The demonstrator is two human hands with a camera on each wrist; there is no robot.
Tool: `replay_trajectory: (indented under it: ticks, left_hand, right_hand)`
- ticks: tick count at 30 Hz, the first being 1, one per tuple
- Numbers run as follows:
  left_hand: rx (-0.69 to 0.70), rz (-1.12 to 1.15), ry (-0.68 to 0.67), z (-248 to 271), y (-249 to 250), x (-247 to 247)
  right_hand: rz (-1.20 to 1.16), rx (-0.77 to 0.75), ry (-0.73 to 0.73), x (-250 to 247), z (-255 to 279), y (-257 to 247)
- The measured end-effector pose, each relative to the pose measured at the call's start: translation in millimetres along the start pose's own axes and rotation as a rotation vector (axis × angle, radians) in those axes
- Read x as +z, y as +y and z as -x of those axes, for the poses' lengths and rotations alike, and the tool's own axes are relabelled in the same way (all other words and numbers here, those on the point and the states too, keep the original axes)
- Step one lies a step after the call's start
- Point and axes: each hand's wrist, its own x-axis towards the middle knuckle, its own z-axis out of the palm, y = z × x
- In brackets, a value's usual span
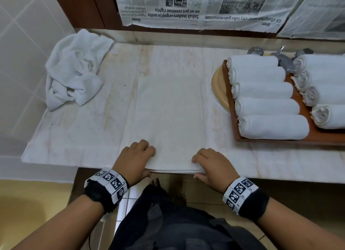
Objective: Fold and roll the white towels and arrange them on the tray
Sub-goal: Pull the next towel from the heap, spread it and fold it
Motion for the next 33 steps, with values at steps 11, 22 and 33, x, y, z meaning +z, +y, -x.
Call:
replay_trajectory:
  ticks: [11,22,33]
  left_hand:
    - [0.257,0.174,0.16,12.4,-33.4,15.8]
    - [-0.002,0.272,0.15,22.5,-58.7,19.2]
    - [-0.058,0.496,0.093,9.3,-57.5,3.4]
  right_hand:
    - [-0.112,-0.031,0.244,13.7,16.1,-4.5]
    - [-0.392,0.377,0.101,-0.9,-12.7,-17.3]
    - [0.007,0.161,0.351,28.3,-8.7,-34.3]
